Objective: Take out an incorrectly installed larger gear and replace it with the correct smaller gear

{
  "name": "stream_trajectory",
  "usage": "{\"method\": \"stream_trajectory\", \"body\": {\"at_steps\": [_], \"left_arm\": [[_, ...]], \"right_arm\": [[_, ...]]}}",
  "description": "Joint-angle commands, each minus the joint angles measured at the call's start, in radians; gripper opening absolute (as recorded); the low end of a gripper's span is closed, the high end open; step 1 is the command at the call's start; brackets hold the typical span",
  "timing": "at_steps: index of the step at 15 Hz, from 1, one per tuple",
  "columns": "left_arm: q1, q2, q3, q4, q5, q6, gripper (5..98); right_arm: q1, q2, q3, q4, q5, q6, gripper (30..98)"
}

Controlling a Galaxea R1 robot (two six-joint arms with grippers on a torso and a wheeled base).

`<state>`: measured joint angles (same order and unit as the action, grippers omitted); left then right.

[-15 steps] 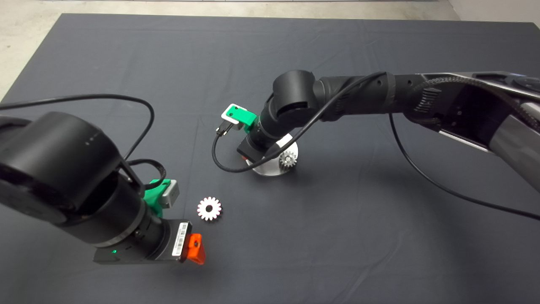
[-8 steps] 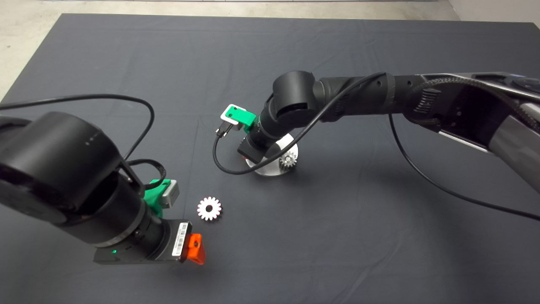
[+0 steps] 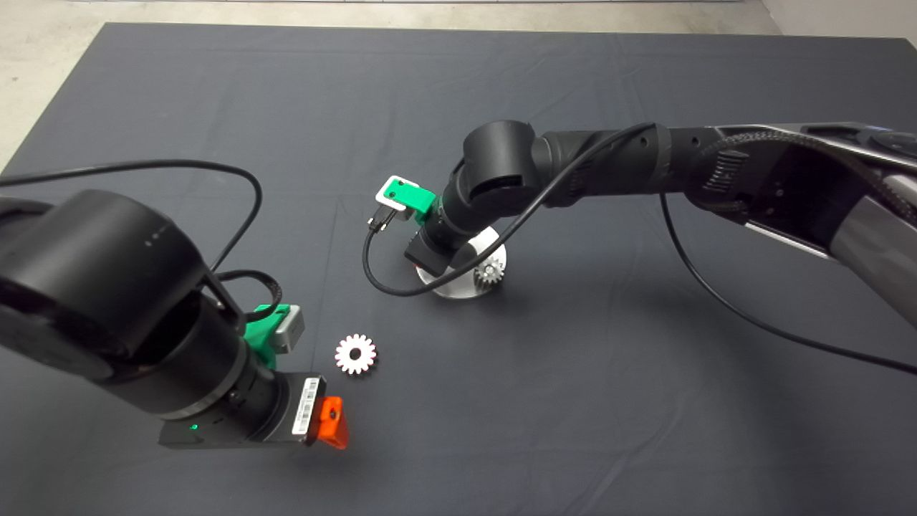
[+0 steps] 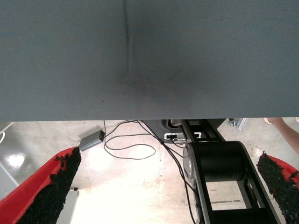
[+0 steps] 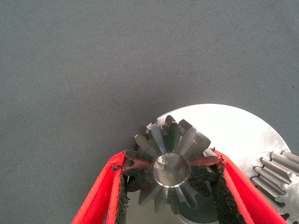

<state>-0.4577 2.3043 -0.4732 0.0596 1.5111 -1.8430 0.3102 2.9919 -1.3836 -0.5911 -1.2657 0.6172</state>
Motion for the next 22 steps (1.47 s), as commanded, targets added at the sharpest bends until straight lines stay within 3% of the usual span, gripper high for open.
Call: {"method": "stream_trajectory", "body": {"at_steps": [1, 14, 19, 22], "left_arm": [[-0.007, -0.002, 0.007, 0.002, 0.006, -0.005, 97.6], [-0.007, -0.002, 0.005, 0.001, 0.006, -0.005, 97.6], [-0.007, -0.004, 0.009, 0.002, 0.006, -0.005, 97.6], [-0.007, -0.002, 0.007, 0.002, 0.006, -0.005, 97.6]], "right_arm": [[0.023, -0.003, 0.011, -0.027, -0.014, 0.001, 39.4], [0.023, -0.003, 0.025, 0.047, -0.003, 0.009, 39.3], [0.021, 0.003, 0.025, 0.048, 0.042, 0.015, 39.4], [0.021, 0.003, 0.023, 0.048, 0.046, 0.015, 39.5]]}}
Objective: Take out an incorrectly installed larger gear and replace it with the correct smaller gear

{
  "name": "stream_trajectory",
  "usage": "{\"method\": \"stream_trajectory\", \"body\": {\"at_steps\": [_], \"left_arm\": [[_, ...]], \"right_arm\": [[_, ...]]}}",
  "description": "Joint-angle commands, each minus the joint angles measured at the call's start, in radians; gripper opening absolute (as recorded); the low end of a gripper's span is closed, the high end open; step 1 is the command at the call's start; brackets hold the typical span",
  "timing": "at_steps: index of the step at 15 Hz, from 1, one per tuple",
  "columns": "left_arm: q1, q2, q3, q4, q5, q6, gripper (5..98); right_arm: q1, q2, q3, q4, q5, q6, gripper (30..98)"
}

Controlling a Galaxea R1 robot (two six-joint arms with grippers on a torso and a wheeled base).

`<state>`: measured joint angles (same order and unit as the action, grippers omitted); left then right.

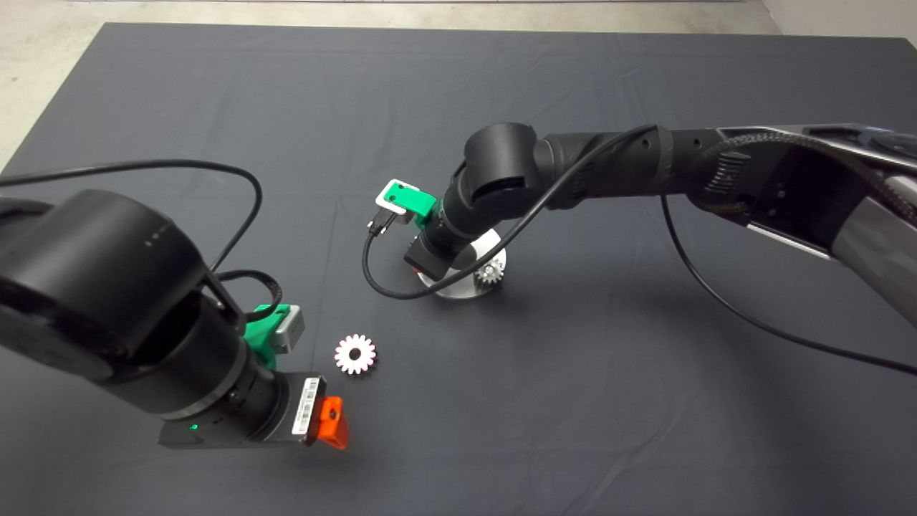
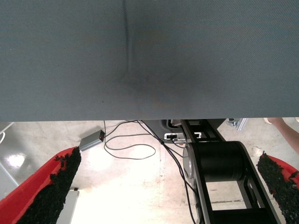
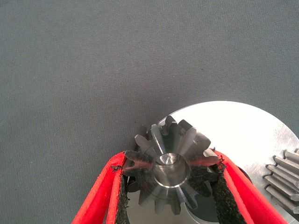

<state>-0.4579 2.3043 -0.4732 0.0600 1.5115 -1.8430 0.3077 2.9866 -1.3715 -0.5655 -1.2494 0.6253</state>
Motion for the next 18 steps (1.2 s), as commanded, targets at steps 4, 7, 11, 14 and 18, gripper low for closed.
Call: {"method": "stream_trajectory", "body": {"at_steps": [4, 7, 11, 14, 18], "left_arm": [[-0.007, -0.004, 0.007, 0.001, 0.006, -0.005, 97.6], [-0.007, -0.004, 0.007, 0.001, 0.006, -0.005, 97.6], [-0.007, -0.004, 0.009, 0.000, 0.006, -0.005, 97.6], [-0.007, -0.005, 0.010, 0.000, 0.006, -0.005, 97.6], [-0.007, -0.004, 0.010, 0.000, 0.006, -0.005, 97.6]], "right_arm": [[0.018, 0.009, 0.005, 0.023, 0.038, 0.007, 39.4], [0.017, 0.009, 0.003, 0.023, 0.047, 0.007, 39.4], [0.016, 0.008, 0.003, 0.027, 0.047, 0.019, 39.3], [0.016, 0.009, 0.005, 0.026, 0.048, 0.019, 39.3], [0.018, 0.001, 0.005, 0.019, 0.045, 0.010, 39.3]]}}
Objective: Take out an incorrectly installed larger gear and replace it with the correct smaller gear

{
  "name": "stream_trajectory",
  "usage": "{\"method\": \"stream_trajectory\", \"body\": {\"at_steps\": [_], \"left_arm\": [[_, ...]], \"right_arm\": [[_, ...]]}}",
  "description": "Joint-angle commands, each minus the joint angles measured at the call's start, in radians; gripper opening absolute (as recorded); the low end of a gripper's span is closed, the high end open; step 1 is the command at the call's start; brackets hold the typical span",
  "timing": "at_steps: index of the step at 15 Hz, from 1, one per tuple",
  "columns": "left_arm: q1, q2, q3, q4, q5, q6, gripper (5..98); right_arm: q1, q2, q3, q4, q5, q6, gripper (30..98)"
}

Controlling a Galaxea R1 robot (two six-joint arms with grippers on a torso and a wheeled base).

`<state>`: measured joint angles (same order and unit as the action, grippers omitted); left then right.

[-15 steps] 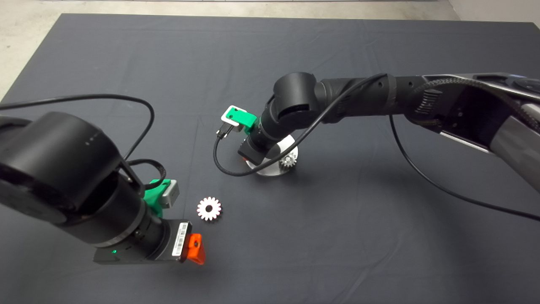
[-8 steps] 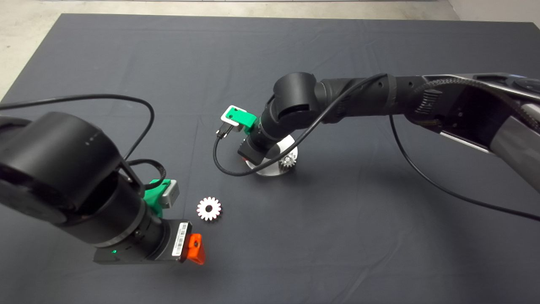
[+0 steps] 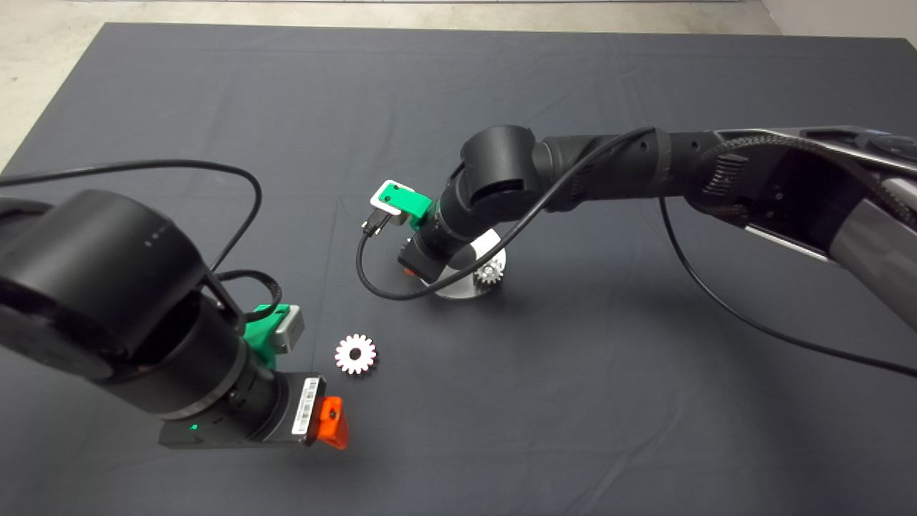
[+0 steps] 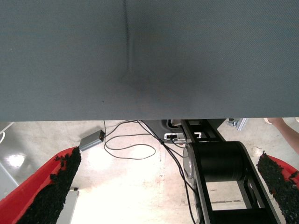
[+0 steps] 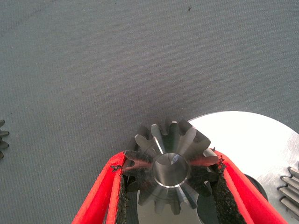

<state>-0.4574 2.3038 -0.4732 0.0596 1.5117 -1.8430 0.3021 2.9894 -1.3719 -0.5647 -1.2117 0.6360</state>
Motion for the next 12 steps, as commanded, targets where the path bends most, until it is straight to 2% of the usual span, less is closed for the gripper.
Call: {"method": "stream_trajectory", "body": {"at_steps": [1, 12], "left_arm": [[-0.007, -0.003, 0.010, 0.000, 0.005, -0.005, 97.6], [-0.007, -0.002, 0.009, 0.000, 0.005, -0.005, 97.6]], "right_arm": [[0.025, -0.002, 0.005, 0.017, 0.006, -0.001, 39.3], [0.028, -0.009, 0.005, 0.017, -0.027, -0.004, 39.4]]}}
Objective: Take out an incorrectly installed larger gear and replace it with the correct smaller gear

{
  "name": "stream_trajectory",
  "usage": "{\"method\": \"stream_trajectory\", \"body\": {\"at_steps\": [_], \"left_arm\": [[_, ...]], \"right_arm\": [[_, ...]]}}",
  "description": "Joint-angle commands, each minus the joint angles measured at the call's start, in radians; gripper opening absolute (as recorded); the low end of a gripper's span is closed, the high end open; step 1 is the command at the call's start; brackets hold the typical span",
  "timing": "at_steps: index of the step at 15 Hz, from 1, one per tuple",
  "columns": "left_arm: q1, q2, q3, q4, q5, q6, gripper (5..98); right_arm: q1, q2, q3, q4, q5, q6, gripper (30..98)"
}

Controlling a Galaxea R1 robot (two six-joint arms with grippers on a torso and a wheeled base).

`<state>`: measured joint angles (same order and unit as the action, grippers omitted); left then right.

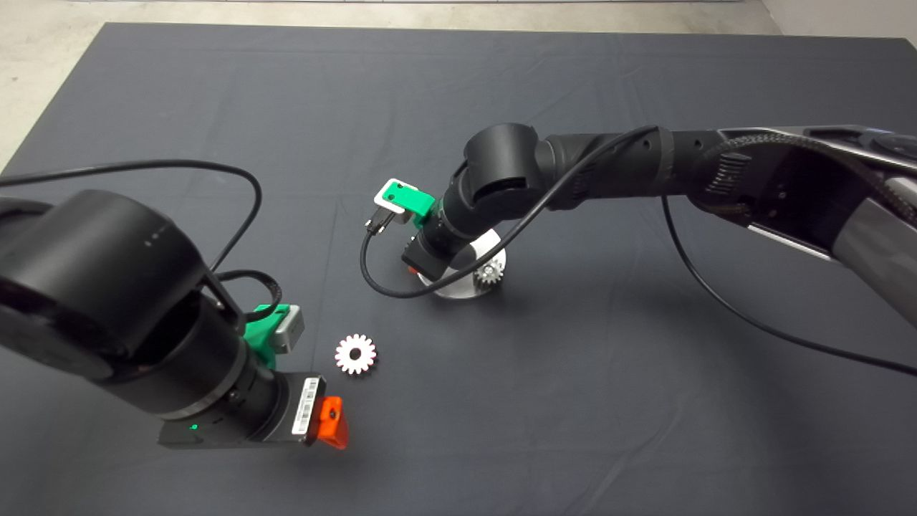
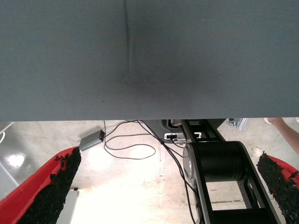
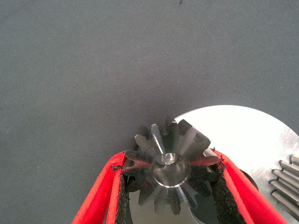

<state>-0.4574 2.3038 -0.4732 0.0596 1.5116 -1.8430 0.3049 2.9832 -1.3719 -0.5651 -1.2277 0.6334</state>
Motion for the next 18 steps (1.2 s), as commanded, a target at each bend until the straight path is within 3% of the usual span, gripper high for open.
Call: {"method": "stream_trajectory", "body": {"at_steps": [1, 9, 18], "left_arm": [[-0.007, -0.002, 0.009, 0.000, 0.006, -0.005, 97.6], [-0.007, -0.002, 0.010, 0.000, 0.006, -0.005, 97.6], [-0.007, -0.003, 0.009, 0.000, 0.006, -0.005, 97.6]], "right_arm": [[0.025, -0.003, 0.005, 0.017, -0.016, -0.001, 39.4], [0.024, -0.003, 0.005, 0.016, -0.042, -0.006, 39.3], [0.023, -0.002, 0.004, 0.014, -0.042, -0.008, 39.3]]}}
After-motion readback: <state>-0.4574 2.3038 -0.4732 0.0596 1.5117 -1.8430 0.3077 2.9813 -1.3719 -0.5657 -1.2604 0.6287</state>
